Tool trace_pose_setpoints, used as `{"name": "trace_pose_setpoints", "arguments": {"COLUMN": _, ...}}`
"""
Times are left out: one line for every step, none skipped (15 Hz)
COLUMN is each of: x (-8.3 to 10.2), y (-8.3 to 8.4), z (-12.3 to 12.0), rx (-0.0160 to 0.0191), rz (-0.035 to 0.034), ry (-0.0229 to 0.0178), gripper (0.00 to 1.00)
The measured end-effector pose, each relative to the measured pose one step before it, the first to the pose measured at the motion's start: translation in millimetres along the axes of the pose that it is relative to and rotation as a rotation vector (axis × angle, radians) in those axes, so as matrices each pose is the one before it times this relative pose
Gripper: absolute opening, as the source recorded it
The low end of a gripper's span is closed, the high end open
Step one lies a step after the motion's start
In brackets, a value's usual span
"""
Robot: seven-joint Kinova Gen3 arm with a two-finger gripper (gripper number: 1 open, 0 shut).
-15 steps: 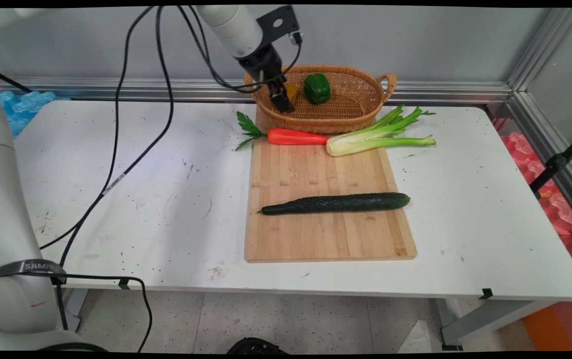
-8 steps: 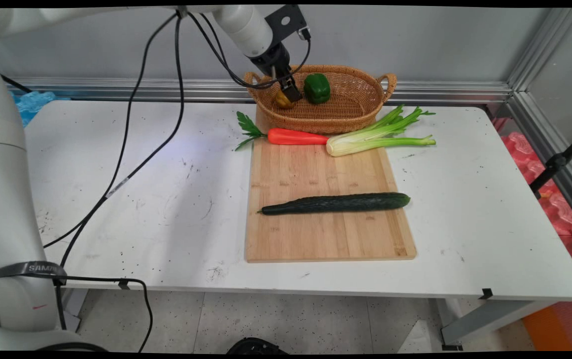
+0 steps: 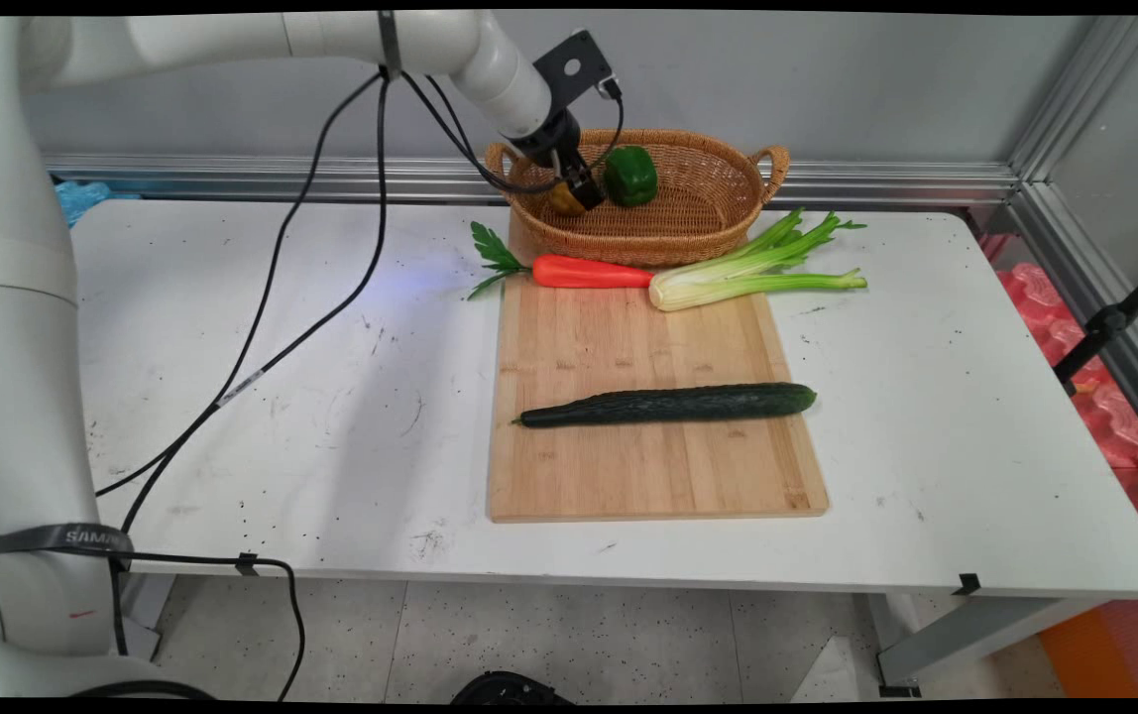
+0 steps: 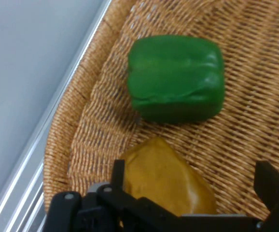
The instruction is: Pick up the potato from the vegetable basket, then place the picked object on the cutting board
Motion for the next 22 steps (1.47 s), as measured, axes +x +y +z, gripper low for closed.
{"name": "trace_pose_setpoints", "arguments": {"x": -1.75, "y": -0.54, "z": 5.93, "rx": 0.00757, "rz": -0.01359, "ry": -0.00123, "gripper": 1.00}}
{"name": "trace_pose_setpoints", "arguments": {"x": -2.08, "y": -0.05, "z": 5.36, "rx": 0.00584, "rz": -0.01508, "ry": -0.00425, "gripper": 1.00}}
{"name": "trace_pose_setpoints", "arguments": {"x": -1.69, "y": 0.30, "z": 4.29, "rx": 0.00399, "rz": -0.01284, "ry": -0.00368, "gripper": 1.00}}
{"name": "trace_pose_setpoints", "arguments": {"x": -1.00, "y": 0.37, "z": 2.62, "rx": 0.00206, "rz": -0.00828, "ry": -0.00217, "gripper": 1.00}}
{"name": "trace_pose_setpoints", "arguments": {"x": -1.27, "y": 0.62, "z": 3.79, "rx": 0.00285, "rz": -0.01178, "ry": -0.00260, "gripper": 1.00}}
{"name": "trace_pose_setpoints", "arguments": {"x": -1.12, "y": 0.82, "z": 4.11, "rx": 0.00282, "rz": -0.01302, "ry": -0.00227, "gripper": 1.00}}
{"name": "trace_pose_setpoints", "arguments": {"x": -1.07, "y": 0.79, "z": 3.55, "rx": 0.00320, "rz": -0.01306, "ry": -0.00351, "gripper": 1.00}}
{"name": "trace_pose_setpoints", "arguments": {"x": -0.93, "y": 0.66, "z": 2.56, "rx": 0.00223, "rz": -0.01198, "ry": -0.00349, "gripper": 1.00}}
{"name": "trace_pose_setpoints", "arguments": {"x": -1.10, "y": 0.95, "z": 2.43, "rx": 0.00197, "rz": -0.01544, "ry": -0.00609, "gripper": 1.00}}
{"name": "trace_pose_setpoints", "arguments": {"x": -0.97, "y": 1.00, "z": 1.75, "rx": 0.00163, "rz": -0.01607, "ry": -0.00637, "gripper": 1.00}}
{"name": "trace_pose_setpoints", "arguments": {"x": -0.83, "y": 1.42, "z": 1.28, "rx": 0.00065, "rz": -0.01528, "ry": -0.00595, "gripper": 1.00}}
{"name": "trace_pose_setpoints", "arguments": {"x": -0.57, "y": 1.32, "z": 0.83, "rx": 0.00014, "rz": -0.01265, "ry": -0.00445, "gripper": 1.00}}
{"name": "trace_pose_setpoints", "arguments": {"x": -0.47, "y": 1.58, "z": 0.53, "rx": -0.00033, "rz": -0.01368, "ry": -0.00473, "gripper": 1.00}}
{"name": "trace_pose_setpoints", "arguments": {"x": -0.07, "y": 1.59, "z": 0.16, "rx": -0.00041, "rz": -0.01259, "ry": -0.00366, "gripper": 1.00}}
{"name": "trace_pose_setpoints", "arguments": {"x": 0.28, "y": 1.35, "z": -0.14, "rx": -0.00070, "rz": -0.00965, "ry": -0.00182, "gripper": 0.00}}
{"name": "trace_pose_setpoints", "arguments": {"x": 0.89, "y": 1.83, "z": -0.65, "rx": -0.00182, "rz": -0.01079, "ry": -0.00131, "gripper": 0.00}}
{"name": "trace_pose_setpoints", "arguments": {"x": 0.85, "y": 1.26, "z": -0.52, "rx": -0.00143, "rz": -0.00598, "ry": -0.00107, "gripper": 0.00}}
{"name": "trace_pose_setpoints", "arguments": {"x": 1.30, "y": 1.74, "z": -1.10, "rx": -0.00272, "rz": -0.00669, "ry": -0.00136, "gripper": 0.00}}
{"name": "trace_pose_setpoints", "arguments": {"x": 2.00, "y": 1.80, "z": -1.71, "rx": -0.00297, "rz": -0.00478, "ry": 0.00023, "gripper": 0.00}}
{"name": "trace_pose_setpoints", "arguments": {"x": 2.09, "y": 1.48, "z": -1.75, "rx": -0.00285, "rz": -0.00392, "ry": 0.00099, "gripper": 0.00}}
{"name": "trace_pose_setpoints", "arguments": {"x": 2.94, "y": 1.92, "z": -2.28, "rx": -0.00394, "rz": -0.00354, "ry": 0.00215, "gripper": 0.00}}
{"name": "trace_pose_setpoints", "arguments": {"x": 2.94, "y": 2.02, "z": -2.60, "rx": -0.00436, "rz": -0.00144, "ry": 0.00198, "gripper": 0.00}}
